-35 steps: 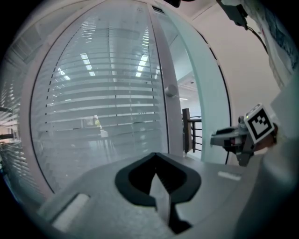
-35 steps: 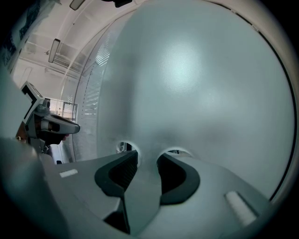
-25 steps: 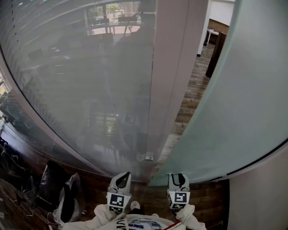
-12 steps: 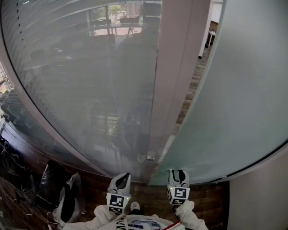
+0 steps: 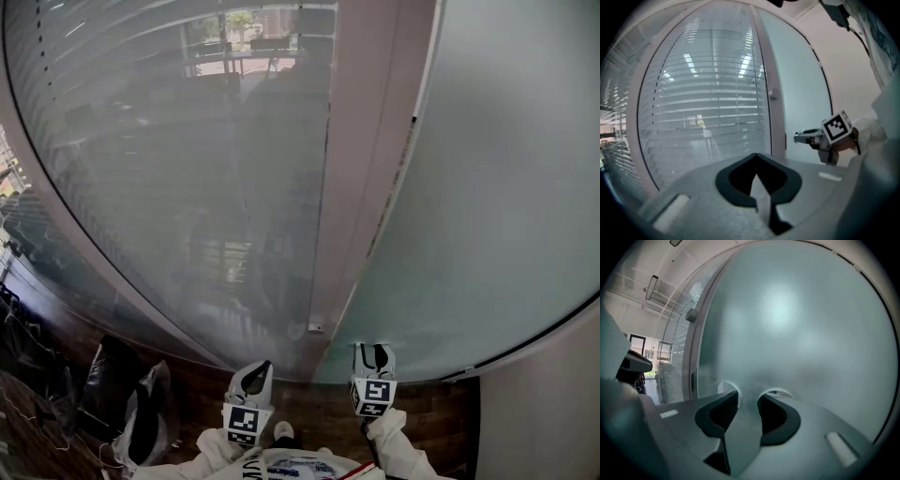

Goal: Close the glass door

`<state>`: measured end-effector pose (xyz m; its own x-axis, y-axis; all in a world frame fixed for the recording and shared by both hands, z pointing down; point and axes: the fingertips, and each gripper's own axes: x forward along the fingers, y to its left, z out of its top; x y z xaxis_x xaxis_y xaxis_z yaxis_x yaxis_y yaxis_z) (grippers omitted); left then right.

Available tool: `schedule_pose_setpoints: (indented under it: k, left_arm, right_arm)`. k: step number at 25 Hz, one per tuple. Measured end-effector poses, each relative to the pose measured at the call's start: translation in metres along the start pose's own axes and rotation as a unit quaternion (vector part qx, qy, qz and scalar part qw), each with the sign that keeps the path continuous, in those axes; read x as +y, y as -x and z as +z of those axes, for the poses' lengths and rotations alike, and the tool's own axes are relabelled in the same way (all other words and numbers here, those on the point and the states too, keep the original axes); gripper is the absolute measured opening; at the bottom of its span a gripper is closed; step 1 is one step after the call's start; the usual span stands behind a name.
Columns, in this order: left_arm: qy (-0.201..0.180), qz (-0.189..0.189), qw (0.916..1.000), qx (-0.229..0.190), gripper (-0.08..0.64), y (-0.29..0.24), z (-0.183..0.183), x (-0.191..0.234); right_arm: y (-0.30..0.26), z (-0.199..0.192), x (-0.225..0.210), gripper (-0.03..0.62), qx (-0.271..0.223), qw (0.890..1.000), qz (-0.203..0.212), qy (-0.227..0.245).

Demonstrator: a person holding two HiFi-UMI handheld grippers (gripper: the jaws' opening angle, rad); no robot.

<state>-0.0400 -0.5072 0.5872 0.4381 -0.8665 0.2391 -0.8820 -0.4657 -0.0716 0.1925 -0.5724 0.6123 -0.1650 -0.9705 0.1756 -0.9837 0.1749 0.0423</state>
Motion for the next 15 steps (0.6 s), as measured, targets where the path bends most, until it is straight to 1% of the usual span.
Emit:
schedule_pose_setpoints:
  k: [7,15]
  left_arm:
    - [0.0,-0.002,1.0,-0.002,0.002,0.004,0.001,-0.001]
    - [0.0,0.007,1.0,-0.004,0.003,0.011,0.001,0.003]
  right_arm:
    - [-0.013,0.002,-0.005,0.133,0.0,1.0,-0.006,0.001]
    - [-0.024,0.002,-0.009,0.135,0.0,1.0,-0.005,0.004]
